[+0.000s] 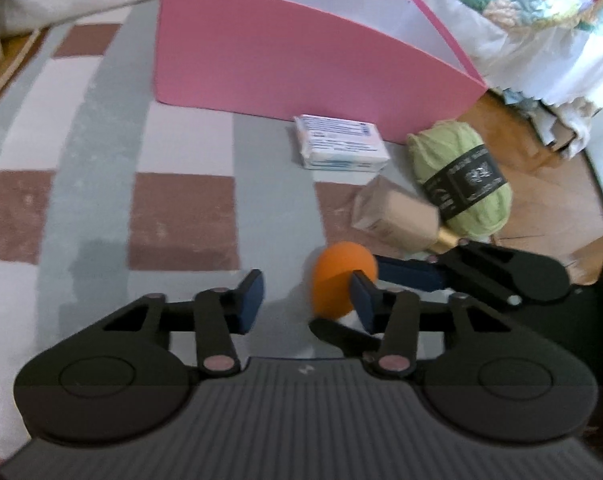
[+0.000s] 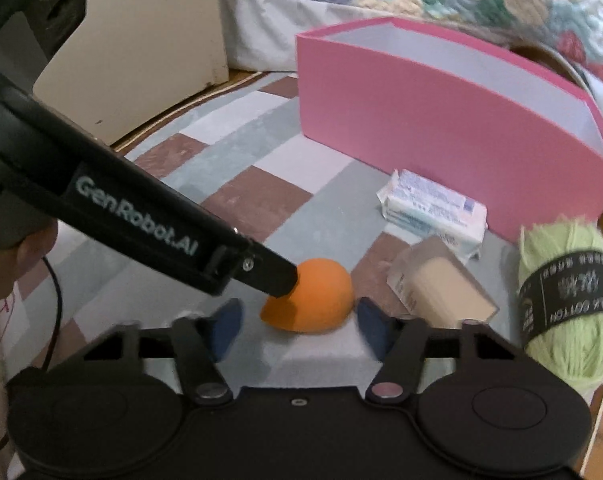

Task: Organize objects
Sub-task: 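Lower the left tool onto the orange makeup sponge and grasp it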

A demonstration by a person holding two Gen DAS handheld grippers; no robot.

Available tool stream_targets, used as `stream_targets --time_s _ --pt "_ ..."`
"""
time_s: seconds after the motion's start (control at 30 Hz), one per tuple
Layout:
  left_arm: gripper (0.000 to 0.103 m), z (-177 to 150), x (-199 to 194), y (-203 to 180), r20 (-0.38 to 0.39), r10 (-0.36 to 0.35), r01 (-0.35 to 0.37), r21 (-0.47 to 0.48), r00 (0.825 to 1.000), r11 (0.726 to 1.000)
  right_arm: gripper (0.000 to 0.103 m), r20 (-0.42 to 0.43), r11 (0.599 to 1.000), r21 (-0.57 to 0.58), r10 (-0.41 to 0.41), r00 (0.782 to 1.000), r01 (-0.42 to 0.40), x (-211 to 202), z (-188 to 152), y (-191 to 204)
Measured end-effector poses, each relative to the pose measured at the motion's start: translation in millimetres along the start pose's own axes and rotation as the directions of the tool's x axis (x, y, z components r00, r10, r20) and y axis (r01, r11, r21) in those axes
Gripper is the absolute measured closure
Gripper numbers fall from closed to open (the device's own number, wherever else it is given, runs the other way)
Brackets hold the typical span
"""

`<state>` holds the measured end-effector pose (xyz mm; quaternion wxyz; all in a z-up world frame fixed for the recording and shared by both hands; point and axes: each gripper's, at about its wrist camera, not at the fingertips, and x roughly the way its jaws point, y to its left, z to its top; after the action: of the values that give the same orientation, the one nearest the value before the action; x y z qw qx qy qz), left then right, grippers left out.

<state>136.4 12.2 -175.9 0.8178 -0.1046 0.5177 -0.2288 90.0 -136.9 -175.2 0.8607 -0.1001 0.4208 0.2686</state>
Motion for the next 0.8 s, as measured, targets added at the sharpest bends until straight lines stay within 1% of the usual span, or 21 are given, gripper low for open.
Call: stream_targets --time_s 0.03,0.07,0.1,0.23,0.37,0.43,0.53,0.6,0.73,0.8 --pt "0.07 0 1 0 -0.001 -0.025 0.025 -0.008 1.0 1.0 0.047 0.004 1.0 0.007 -0.009 1.0 0.009 0 -1 0" --pt "0.075 -1 3 0 -0.003 -0.046 0.046 -0.015 0.999 0.999 0.047 0.006 1.0 0.017 -0.009 1.0 0.009 0 -2 -2" --pt "0.078 -2 4 -1 -0.003 -0.061 0.061 -0.02 0.998 0.998 0.048 0.004 0.999 0.033 -0.002 1.0 0.002 0 -2 -4" --pt "0.08 -3 8 -1 -0.016 -0.095 0.094 -0.046 0.995 0.995 0.049 -0.002 0.996 0.089 0.013 1.0 -0.013 -2 -6 -10" --pt "0.082 -3 9 -3 -0.017 -0.1 0.1 -0.037 0.995 0.994 0.049 -0.005 0.99 0.139 0.016 1.0 -0.015 -1 -5 -13" --pt "0.082 -4 7 -2 -0.019 -0.107 0.106 -0.046 0.994 0.993 0.05 -0.006 0.99 0.14 0.009 1.0 -0.008 0 -5 -11" --pt "0.084 -6 1 -7 -0.043 -0.085 0.084 -0.022 0.995 0.996 0.051 -0.011 0.996 0.083 -0.015 1.0 0.016 -3 -4 -4" --pt "0.084 -10 -10 -11 -0.028 -0.092 0.091 -0.016 0.995 0.996 0.052 -0.033 0.999 0.042 -0.009 0.999 0.01 -7 -2 1" --pt "0.084 -17 -37 -20 0.001 -0.113 0.113 0.004 0.994 0.994 0.052 -0.013 0.996 -0.093 -0.015 1.0 0.014 -30 3 15" --pt "0.084 -20 -49 -25 0.018 -0.118 0.118 0.01 0.993 0.993 0.052 -0.006 0.992 -0.126 0.0 1.0 0.0 -43 6 17"
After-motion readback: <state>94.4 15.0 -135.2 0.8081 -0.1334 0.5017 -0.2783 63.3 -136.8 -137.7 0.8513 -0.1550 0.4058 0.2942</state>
